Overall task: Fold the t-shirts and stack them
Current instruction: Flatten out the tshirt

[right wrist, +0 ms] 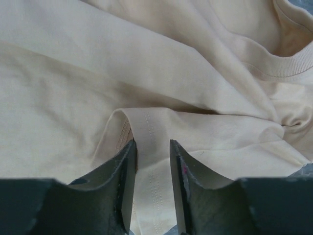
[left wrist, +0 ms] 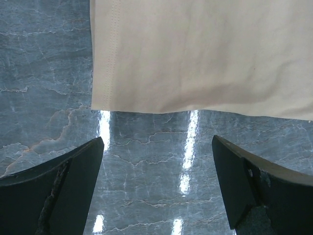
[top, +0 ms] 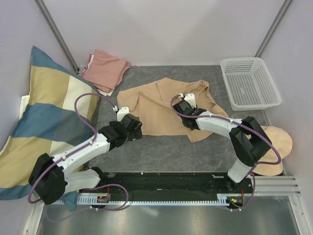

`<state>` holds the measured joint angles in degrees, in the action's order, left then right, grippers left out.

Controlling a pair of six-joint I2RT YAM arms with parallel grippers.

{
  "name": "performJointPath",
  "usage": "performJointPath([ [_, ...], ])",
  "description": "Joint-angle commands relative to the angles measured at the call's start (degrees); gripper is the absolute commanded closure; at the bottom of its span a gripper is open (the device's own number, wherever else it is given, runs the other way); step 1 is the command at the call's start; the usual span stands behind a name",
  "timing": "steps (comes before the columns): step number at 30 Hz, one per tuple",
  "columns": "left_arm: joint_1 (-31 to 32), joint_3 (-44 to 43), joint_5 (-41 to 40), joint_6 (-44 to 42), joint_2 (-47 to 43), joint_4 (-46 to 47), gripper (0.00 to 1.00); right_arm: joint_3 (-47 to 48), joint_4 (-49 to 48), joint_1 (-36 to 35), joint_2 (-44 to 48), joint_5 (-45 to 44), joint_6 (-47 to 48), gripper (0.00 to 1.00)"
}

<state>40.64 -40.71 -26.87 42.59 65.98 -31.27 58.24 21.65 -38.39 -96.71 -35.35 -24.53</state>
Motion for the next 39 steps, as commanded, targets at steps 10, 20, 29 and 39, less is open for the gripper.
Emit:
performJointPath([
  [10,0.1,-0.5,-5.5,3.6,-0.6,-1.5,0.0,-0.7,-0.3,0.6,0.7,-2.7,-1.9,1.0],
  [20,-3.7,-5.1,-5.4,3.9,7.8,-2.0,0.1,-2.7,0.1,0.8,3.7,-2.7,-2.0,1.0],
  [29,-6.7,-3.6,-2.0,6.9,11.1,0.7,0.25,-3.2,0.5,0.9,4.9,-2.2,-1.7,1.0],
  [39,-10.5,4.0,3.1,10.1,9.4,5.9,0.18,-3.4,0.4,1.0,4.3,-1.4,-1.7,1.0],
])
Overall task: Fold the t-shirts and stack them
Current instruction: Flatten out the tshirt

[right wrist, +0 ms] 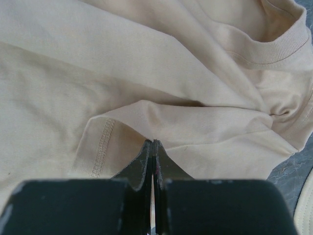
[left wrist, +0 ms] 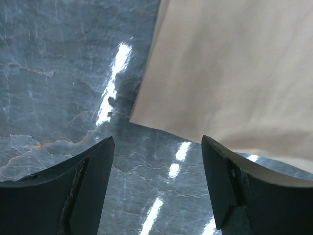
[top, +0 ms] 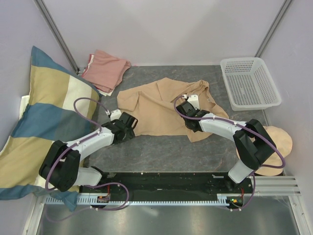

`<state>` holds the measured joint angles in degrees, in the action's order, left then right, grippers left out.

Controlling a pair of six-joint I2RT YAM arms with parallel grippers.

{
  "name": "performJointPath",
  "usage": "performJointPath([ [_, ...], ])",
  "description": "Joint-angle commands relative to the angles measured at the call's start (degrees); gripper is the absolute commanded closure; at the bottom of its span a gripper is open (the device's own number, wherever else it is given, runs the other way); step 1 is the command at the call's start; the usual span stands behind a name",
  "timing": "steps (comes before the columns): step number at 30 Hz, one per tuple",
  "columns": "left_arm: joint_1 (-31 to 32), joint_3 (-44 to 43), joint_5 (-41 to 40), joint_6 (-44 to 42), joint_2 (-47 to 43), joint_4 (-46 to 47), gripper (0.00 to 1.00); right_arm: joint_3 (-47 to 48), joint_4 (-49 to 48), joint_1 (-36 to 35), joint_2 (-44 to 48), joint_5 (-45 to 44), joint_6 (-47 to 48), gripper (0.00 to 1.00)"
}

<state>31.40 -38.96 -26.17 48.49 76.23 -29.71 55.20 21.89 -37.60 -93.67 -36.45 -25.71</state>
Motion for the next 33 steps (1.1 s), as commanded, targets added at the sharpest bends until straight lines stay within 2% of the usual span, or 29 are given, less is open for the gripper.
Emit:
performJointPath([
  [1,-1.5,2.4,2.6,4.3,-0.6,4.7,0.15,-0.4,0.3,0.3,1.2,-0.4,-0.5,1.0],
  [4,-1.7,2.5,2.4,4.7,0.8,5.5,0.09,-0.6,0.3,0.3,1.6,-0.3,-0.5,1.0],
  [9,-2.1,1.4,2.1,4.2,1.5,6.7,0.07,-1.1,0.3,0.3,1.6,-0.2,-0.4,1.0],
  [22,-5.5,-0.3,0.6,1.4,2.0,7.7,0.12,-1.3,0.3,0.5,1.1,0.2,-0.2,1.0],
  [33,-5.5,2.9,3.4,2.0,-5.5,6.6,0.12,-1.1,0.1,0.4,-0.6,0.6,-0.6,1.0],
])
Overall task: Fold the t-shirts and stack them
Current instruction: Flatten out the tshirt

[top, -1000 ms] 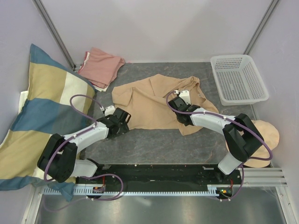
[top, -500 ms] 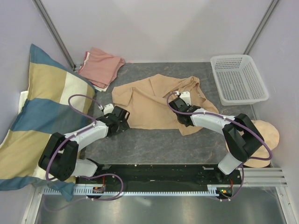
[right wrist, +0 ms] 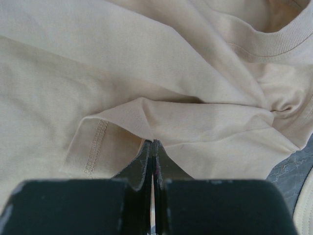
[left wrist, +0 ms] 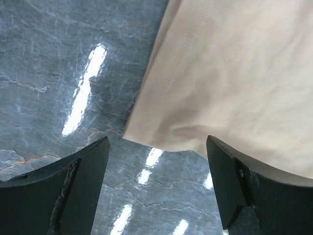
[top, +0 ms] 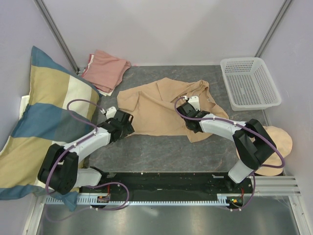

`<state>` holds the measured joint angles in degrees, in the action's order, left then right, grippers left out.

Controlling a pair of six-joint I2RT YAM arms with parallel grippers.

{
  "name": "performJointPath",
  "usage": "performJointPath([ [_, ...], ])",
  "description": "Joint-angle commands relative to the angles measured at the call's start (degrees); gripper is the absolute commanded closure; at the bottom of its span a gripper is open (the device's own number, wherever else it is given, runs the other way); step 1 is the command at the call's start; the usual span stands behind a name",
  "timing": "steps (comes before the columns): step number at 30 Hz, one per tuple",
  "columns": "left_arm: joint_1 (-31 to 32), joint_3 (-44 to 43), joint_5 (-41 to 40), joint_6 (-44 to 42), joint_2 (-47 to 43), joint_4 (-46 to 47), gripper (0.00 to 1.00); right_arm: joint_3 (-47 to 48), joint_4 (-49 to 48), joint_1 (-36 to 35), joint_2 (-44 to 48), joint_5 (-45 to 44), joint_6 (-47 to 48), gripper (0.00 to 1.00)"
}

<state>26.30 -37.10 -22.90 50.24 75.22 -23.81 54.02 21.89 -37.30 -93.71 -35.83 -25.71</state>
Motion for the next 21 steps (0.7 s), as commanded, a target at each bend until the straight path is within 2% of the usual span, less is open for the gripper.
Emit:
performJointPath([
  [1,-0.4,1.4,0.0,0.4,-4.7,0.7,0.12,0.3,0.0,0.1,-0.9,0.1,-0.5,1.0],
  [21,-2.6,-1.0,-2.2,-0.9,1.9,3.0,0.13,-0.2,0.0,0.2,-1.2,0.3,0.2,1.0],
])
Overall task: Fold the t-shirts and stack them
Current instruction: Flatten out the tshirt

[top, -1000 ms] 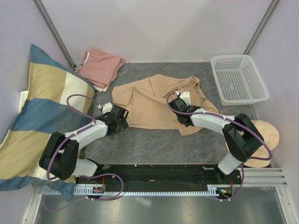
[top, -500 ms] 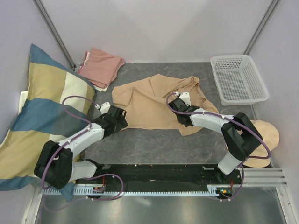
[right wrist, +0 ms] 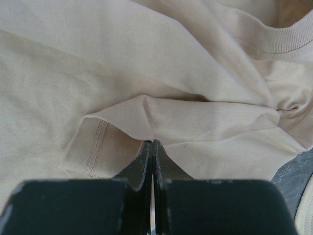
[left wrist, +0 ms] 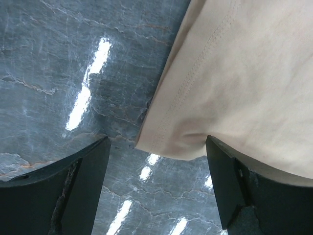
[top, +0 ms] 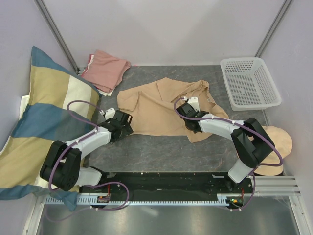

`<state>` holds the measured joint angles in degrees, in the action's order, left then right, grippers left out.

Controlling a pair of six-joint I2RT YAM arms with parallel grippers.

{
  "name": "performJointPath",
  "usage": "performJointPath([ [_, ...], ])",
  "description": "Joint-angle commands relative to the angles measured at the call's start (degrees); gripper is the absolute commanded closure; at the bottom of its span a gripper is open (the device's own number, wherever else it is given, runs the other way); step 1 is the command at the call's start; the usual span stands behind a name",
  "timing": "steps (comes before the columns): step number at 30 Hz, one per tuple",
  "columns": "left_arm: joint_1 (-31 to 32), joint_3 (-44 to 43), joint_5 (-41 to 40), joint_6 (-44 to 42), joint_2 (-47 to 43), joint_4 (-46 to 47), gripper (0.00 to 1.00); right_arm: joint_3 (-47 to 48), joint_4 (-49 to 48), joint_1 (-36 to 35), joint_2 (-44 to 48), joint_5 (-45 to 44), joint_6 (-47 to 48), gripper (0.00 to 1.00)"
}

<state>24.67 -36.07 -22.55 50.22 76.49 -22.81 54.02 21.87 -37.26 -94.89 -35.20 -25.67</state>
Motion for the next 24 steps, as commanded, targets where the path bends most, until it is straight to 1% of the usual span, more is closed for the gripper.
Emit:
performJointPath([
  [1,-1.1,-2.0,-2.5,-0.9,0.7,2.0,0.14,-0.1,-0.1,0.2,0.0,-0.3,0.1,1.0],
  [11,-1.6,-0.6,-2.2,-0.6,0.2,2.3,0.14,0.1,0.0,0.2,-0.6,0.0,0.3,1.0],
  [22,-2.0,-0.7,-2.5,-0.6,4.6,4.2,0.19,-0.5,0.0,0.3,-0.4,0.0,0.5,1.0],
  [24,-2.1,-0.4,-2.6,-0.5,5.4,4.7,0.23,-0.8,0.0,0.3,-0.4,0.0,0.6,1.0],
])
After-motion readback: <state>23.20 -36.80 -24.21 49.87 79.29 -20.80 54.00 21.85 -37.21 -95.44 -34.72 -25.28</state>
